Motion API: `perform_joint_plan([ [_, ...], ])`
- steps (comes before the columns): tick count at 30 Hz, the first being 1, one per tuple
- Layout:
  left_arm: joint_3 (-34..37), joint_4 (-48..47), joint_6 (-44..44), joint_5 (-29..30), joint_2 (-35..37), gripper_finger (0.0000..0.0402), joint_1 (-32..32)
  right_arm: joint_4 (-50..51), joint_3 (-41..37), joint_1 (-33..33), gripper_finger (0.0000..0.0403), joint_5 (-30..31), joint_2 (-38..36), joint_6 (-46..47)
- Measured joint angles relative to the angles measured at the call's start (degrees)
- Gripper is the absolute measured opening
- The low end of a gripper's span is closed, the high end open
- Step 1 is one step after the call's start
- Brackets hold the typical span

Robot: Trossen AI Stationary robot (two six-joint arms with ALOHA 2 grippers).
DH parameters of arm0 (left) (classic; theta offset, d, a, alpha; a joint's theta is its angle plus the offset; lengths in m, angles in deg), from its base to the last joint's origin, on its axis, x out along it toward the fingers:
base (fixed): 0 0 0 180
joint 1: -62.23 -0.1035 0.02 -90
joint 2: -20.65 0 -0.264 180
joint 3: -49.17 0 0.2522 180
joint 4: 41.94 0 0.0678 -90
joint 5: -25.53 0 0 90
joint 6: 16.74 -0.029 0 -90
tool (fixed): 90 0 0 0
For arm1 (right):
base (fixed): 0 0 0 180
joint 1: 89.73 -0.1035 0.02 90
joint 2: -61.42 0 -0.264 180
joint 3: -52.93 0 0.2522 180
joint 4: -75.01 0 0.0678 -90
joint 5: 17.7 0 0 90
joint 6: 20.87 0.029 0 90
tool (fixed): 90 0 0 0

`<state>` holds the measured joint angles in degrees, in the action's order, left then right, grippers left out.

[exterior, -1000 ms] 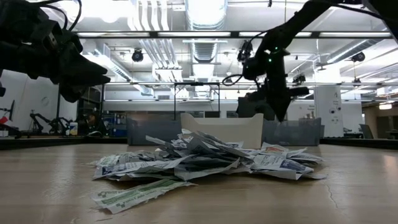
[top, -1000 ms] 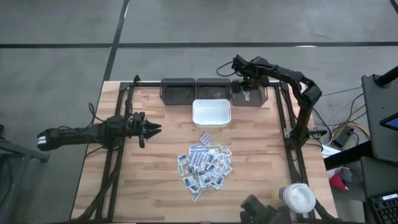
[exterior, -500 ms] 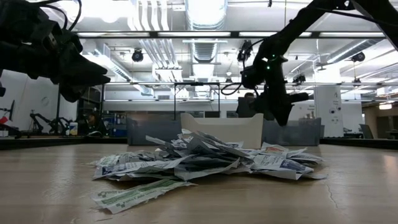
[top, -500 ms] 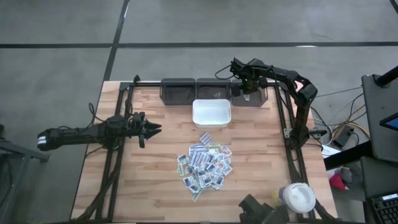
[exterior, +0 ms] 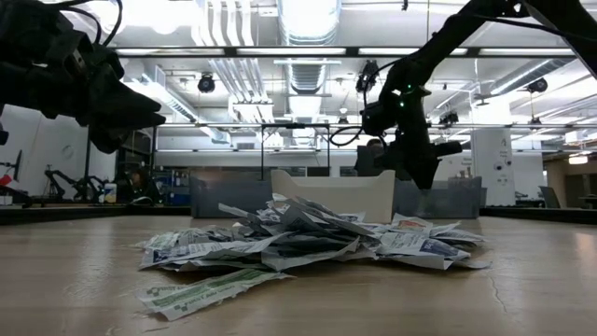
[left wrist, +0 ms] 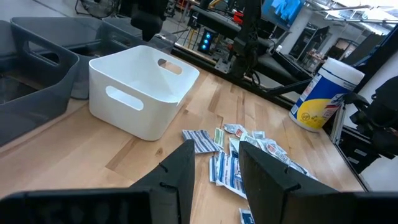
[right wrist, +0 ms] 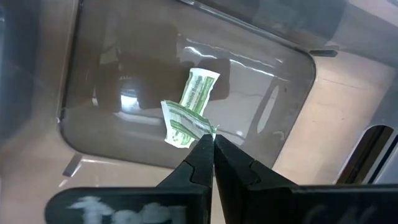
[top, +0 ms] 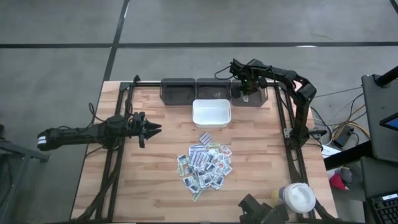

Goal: Pick & Place First Aid Supplies
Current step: Put the green bandage pack into the right gray bin

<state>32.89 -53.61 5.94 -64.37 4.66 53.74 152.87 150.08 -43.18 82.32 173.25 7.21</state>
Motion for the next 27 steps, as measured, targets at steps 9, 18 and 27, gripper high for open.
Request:
perform_joint_plan([
  [9, 0.0, 0.0, 0.0, 0.0, 0.0, 0.0119, 0.0, 0.0, 0.0, 0.0, 0.0009, 0.3, 0.0, 0.0],
  [18, 0.0, 0.0, 0.0, 0.0, 0.0, 0.0119, 0.0, -0.4, 0.0, 0.0, 0.0009, 0.4, 0.0, 0.2],
  [27, 0.0, 0.0, 0.0, 0.0, 0.0, 0.0119, 0.0, -1.0, 0.0, 0.0, 0.0009, 0.5, 0.0, 0.2],
])
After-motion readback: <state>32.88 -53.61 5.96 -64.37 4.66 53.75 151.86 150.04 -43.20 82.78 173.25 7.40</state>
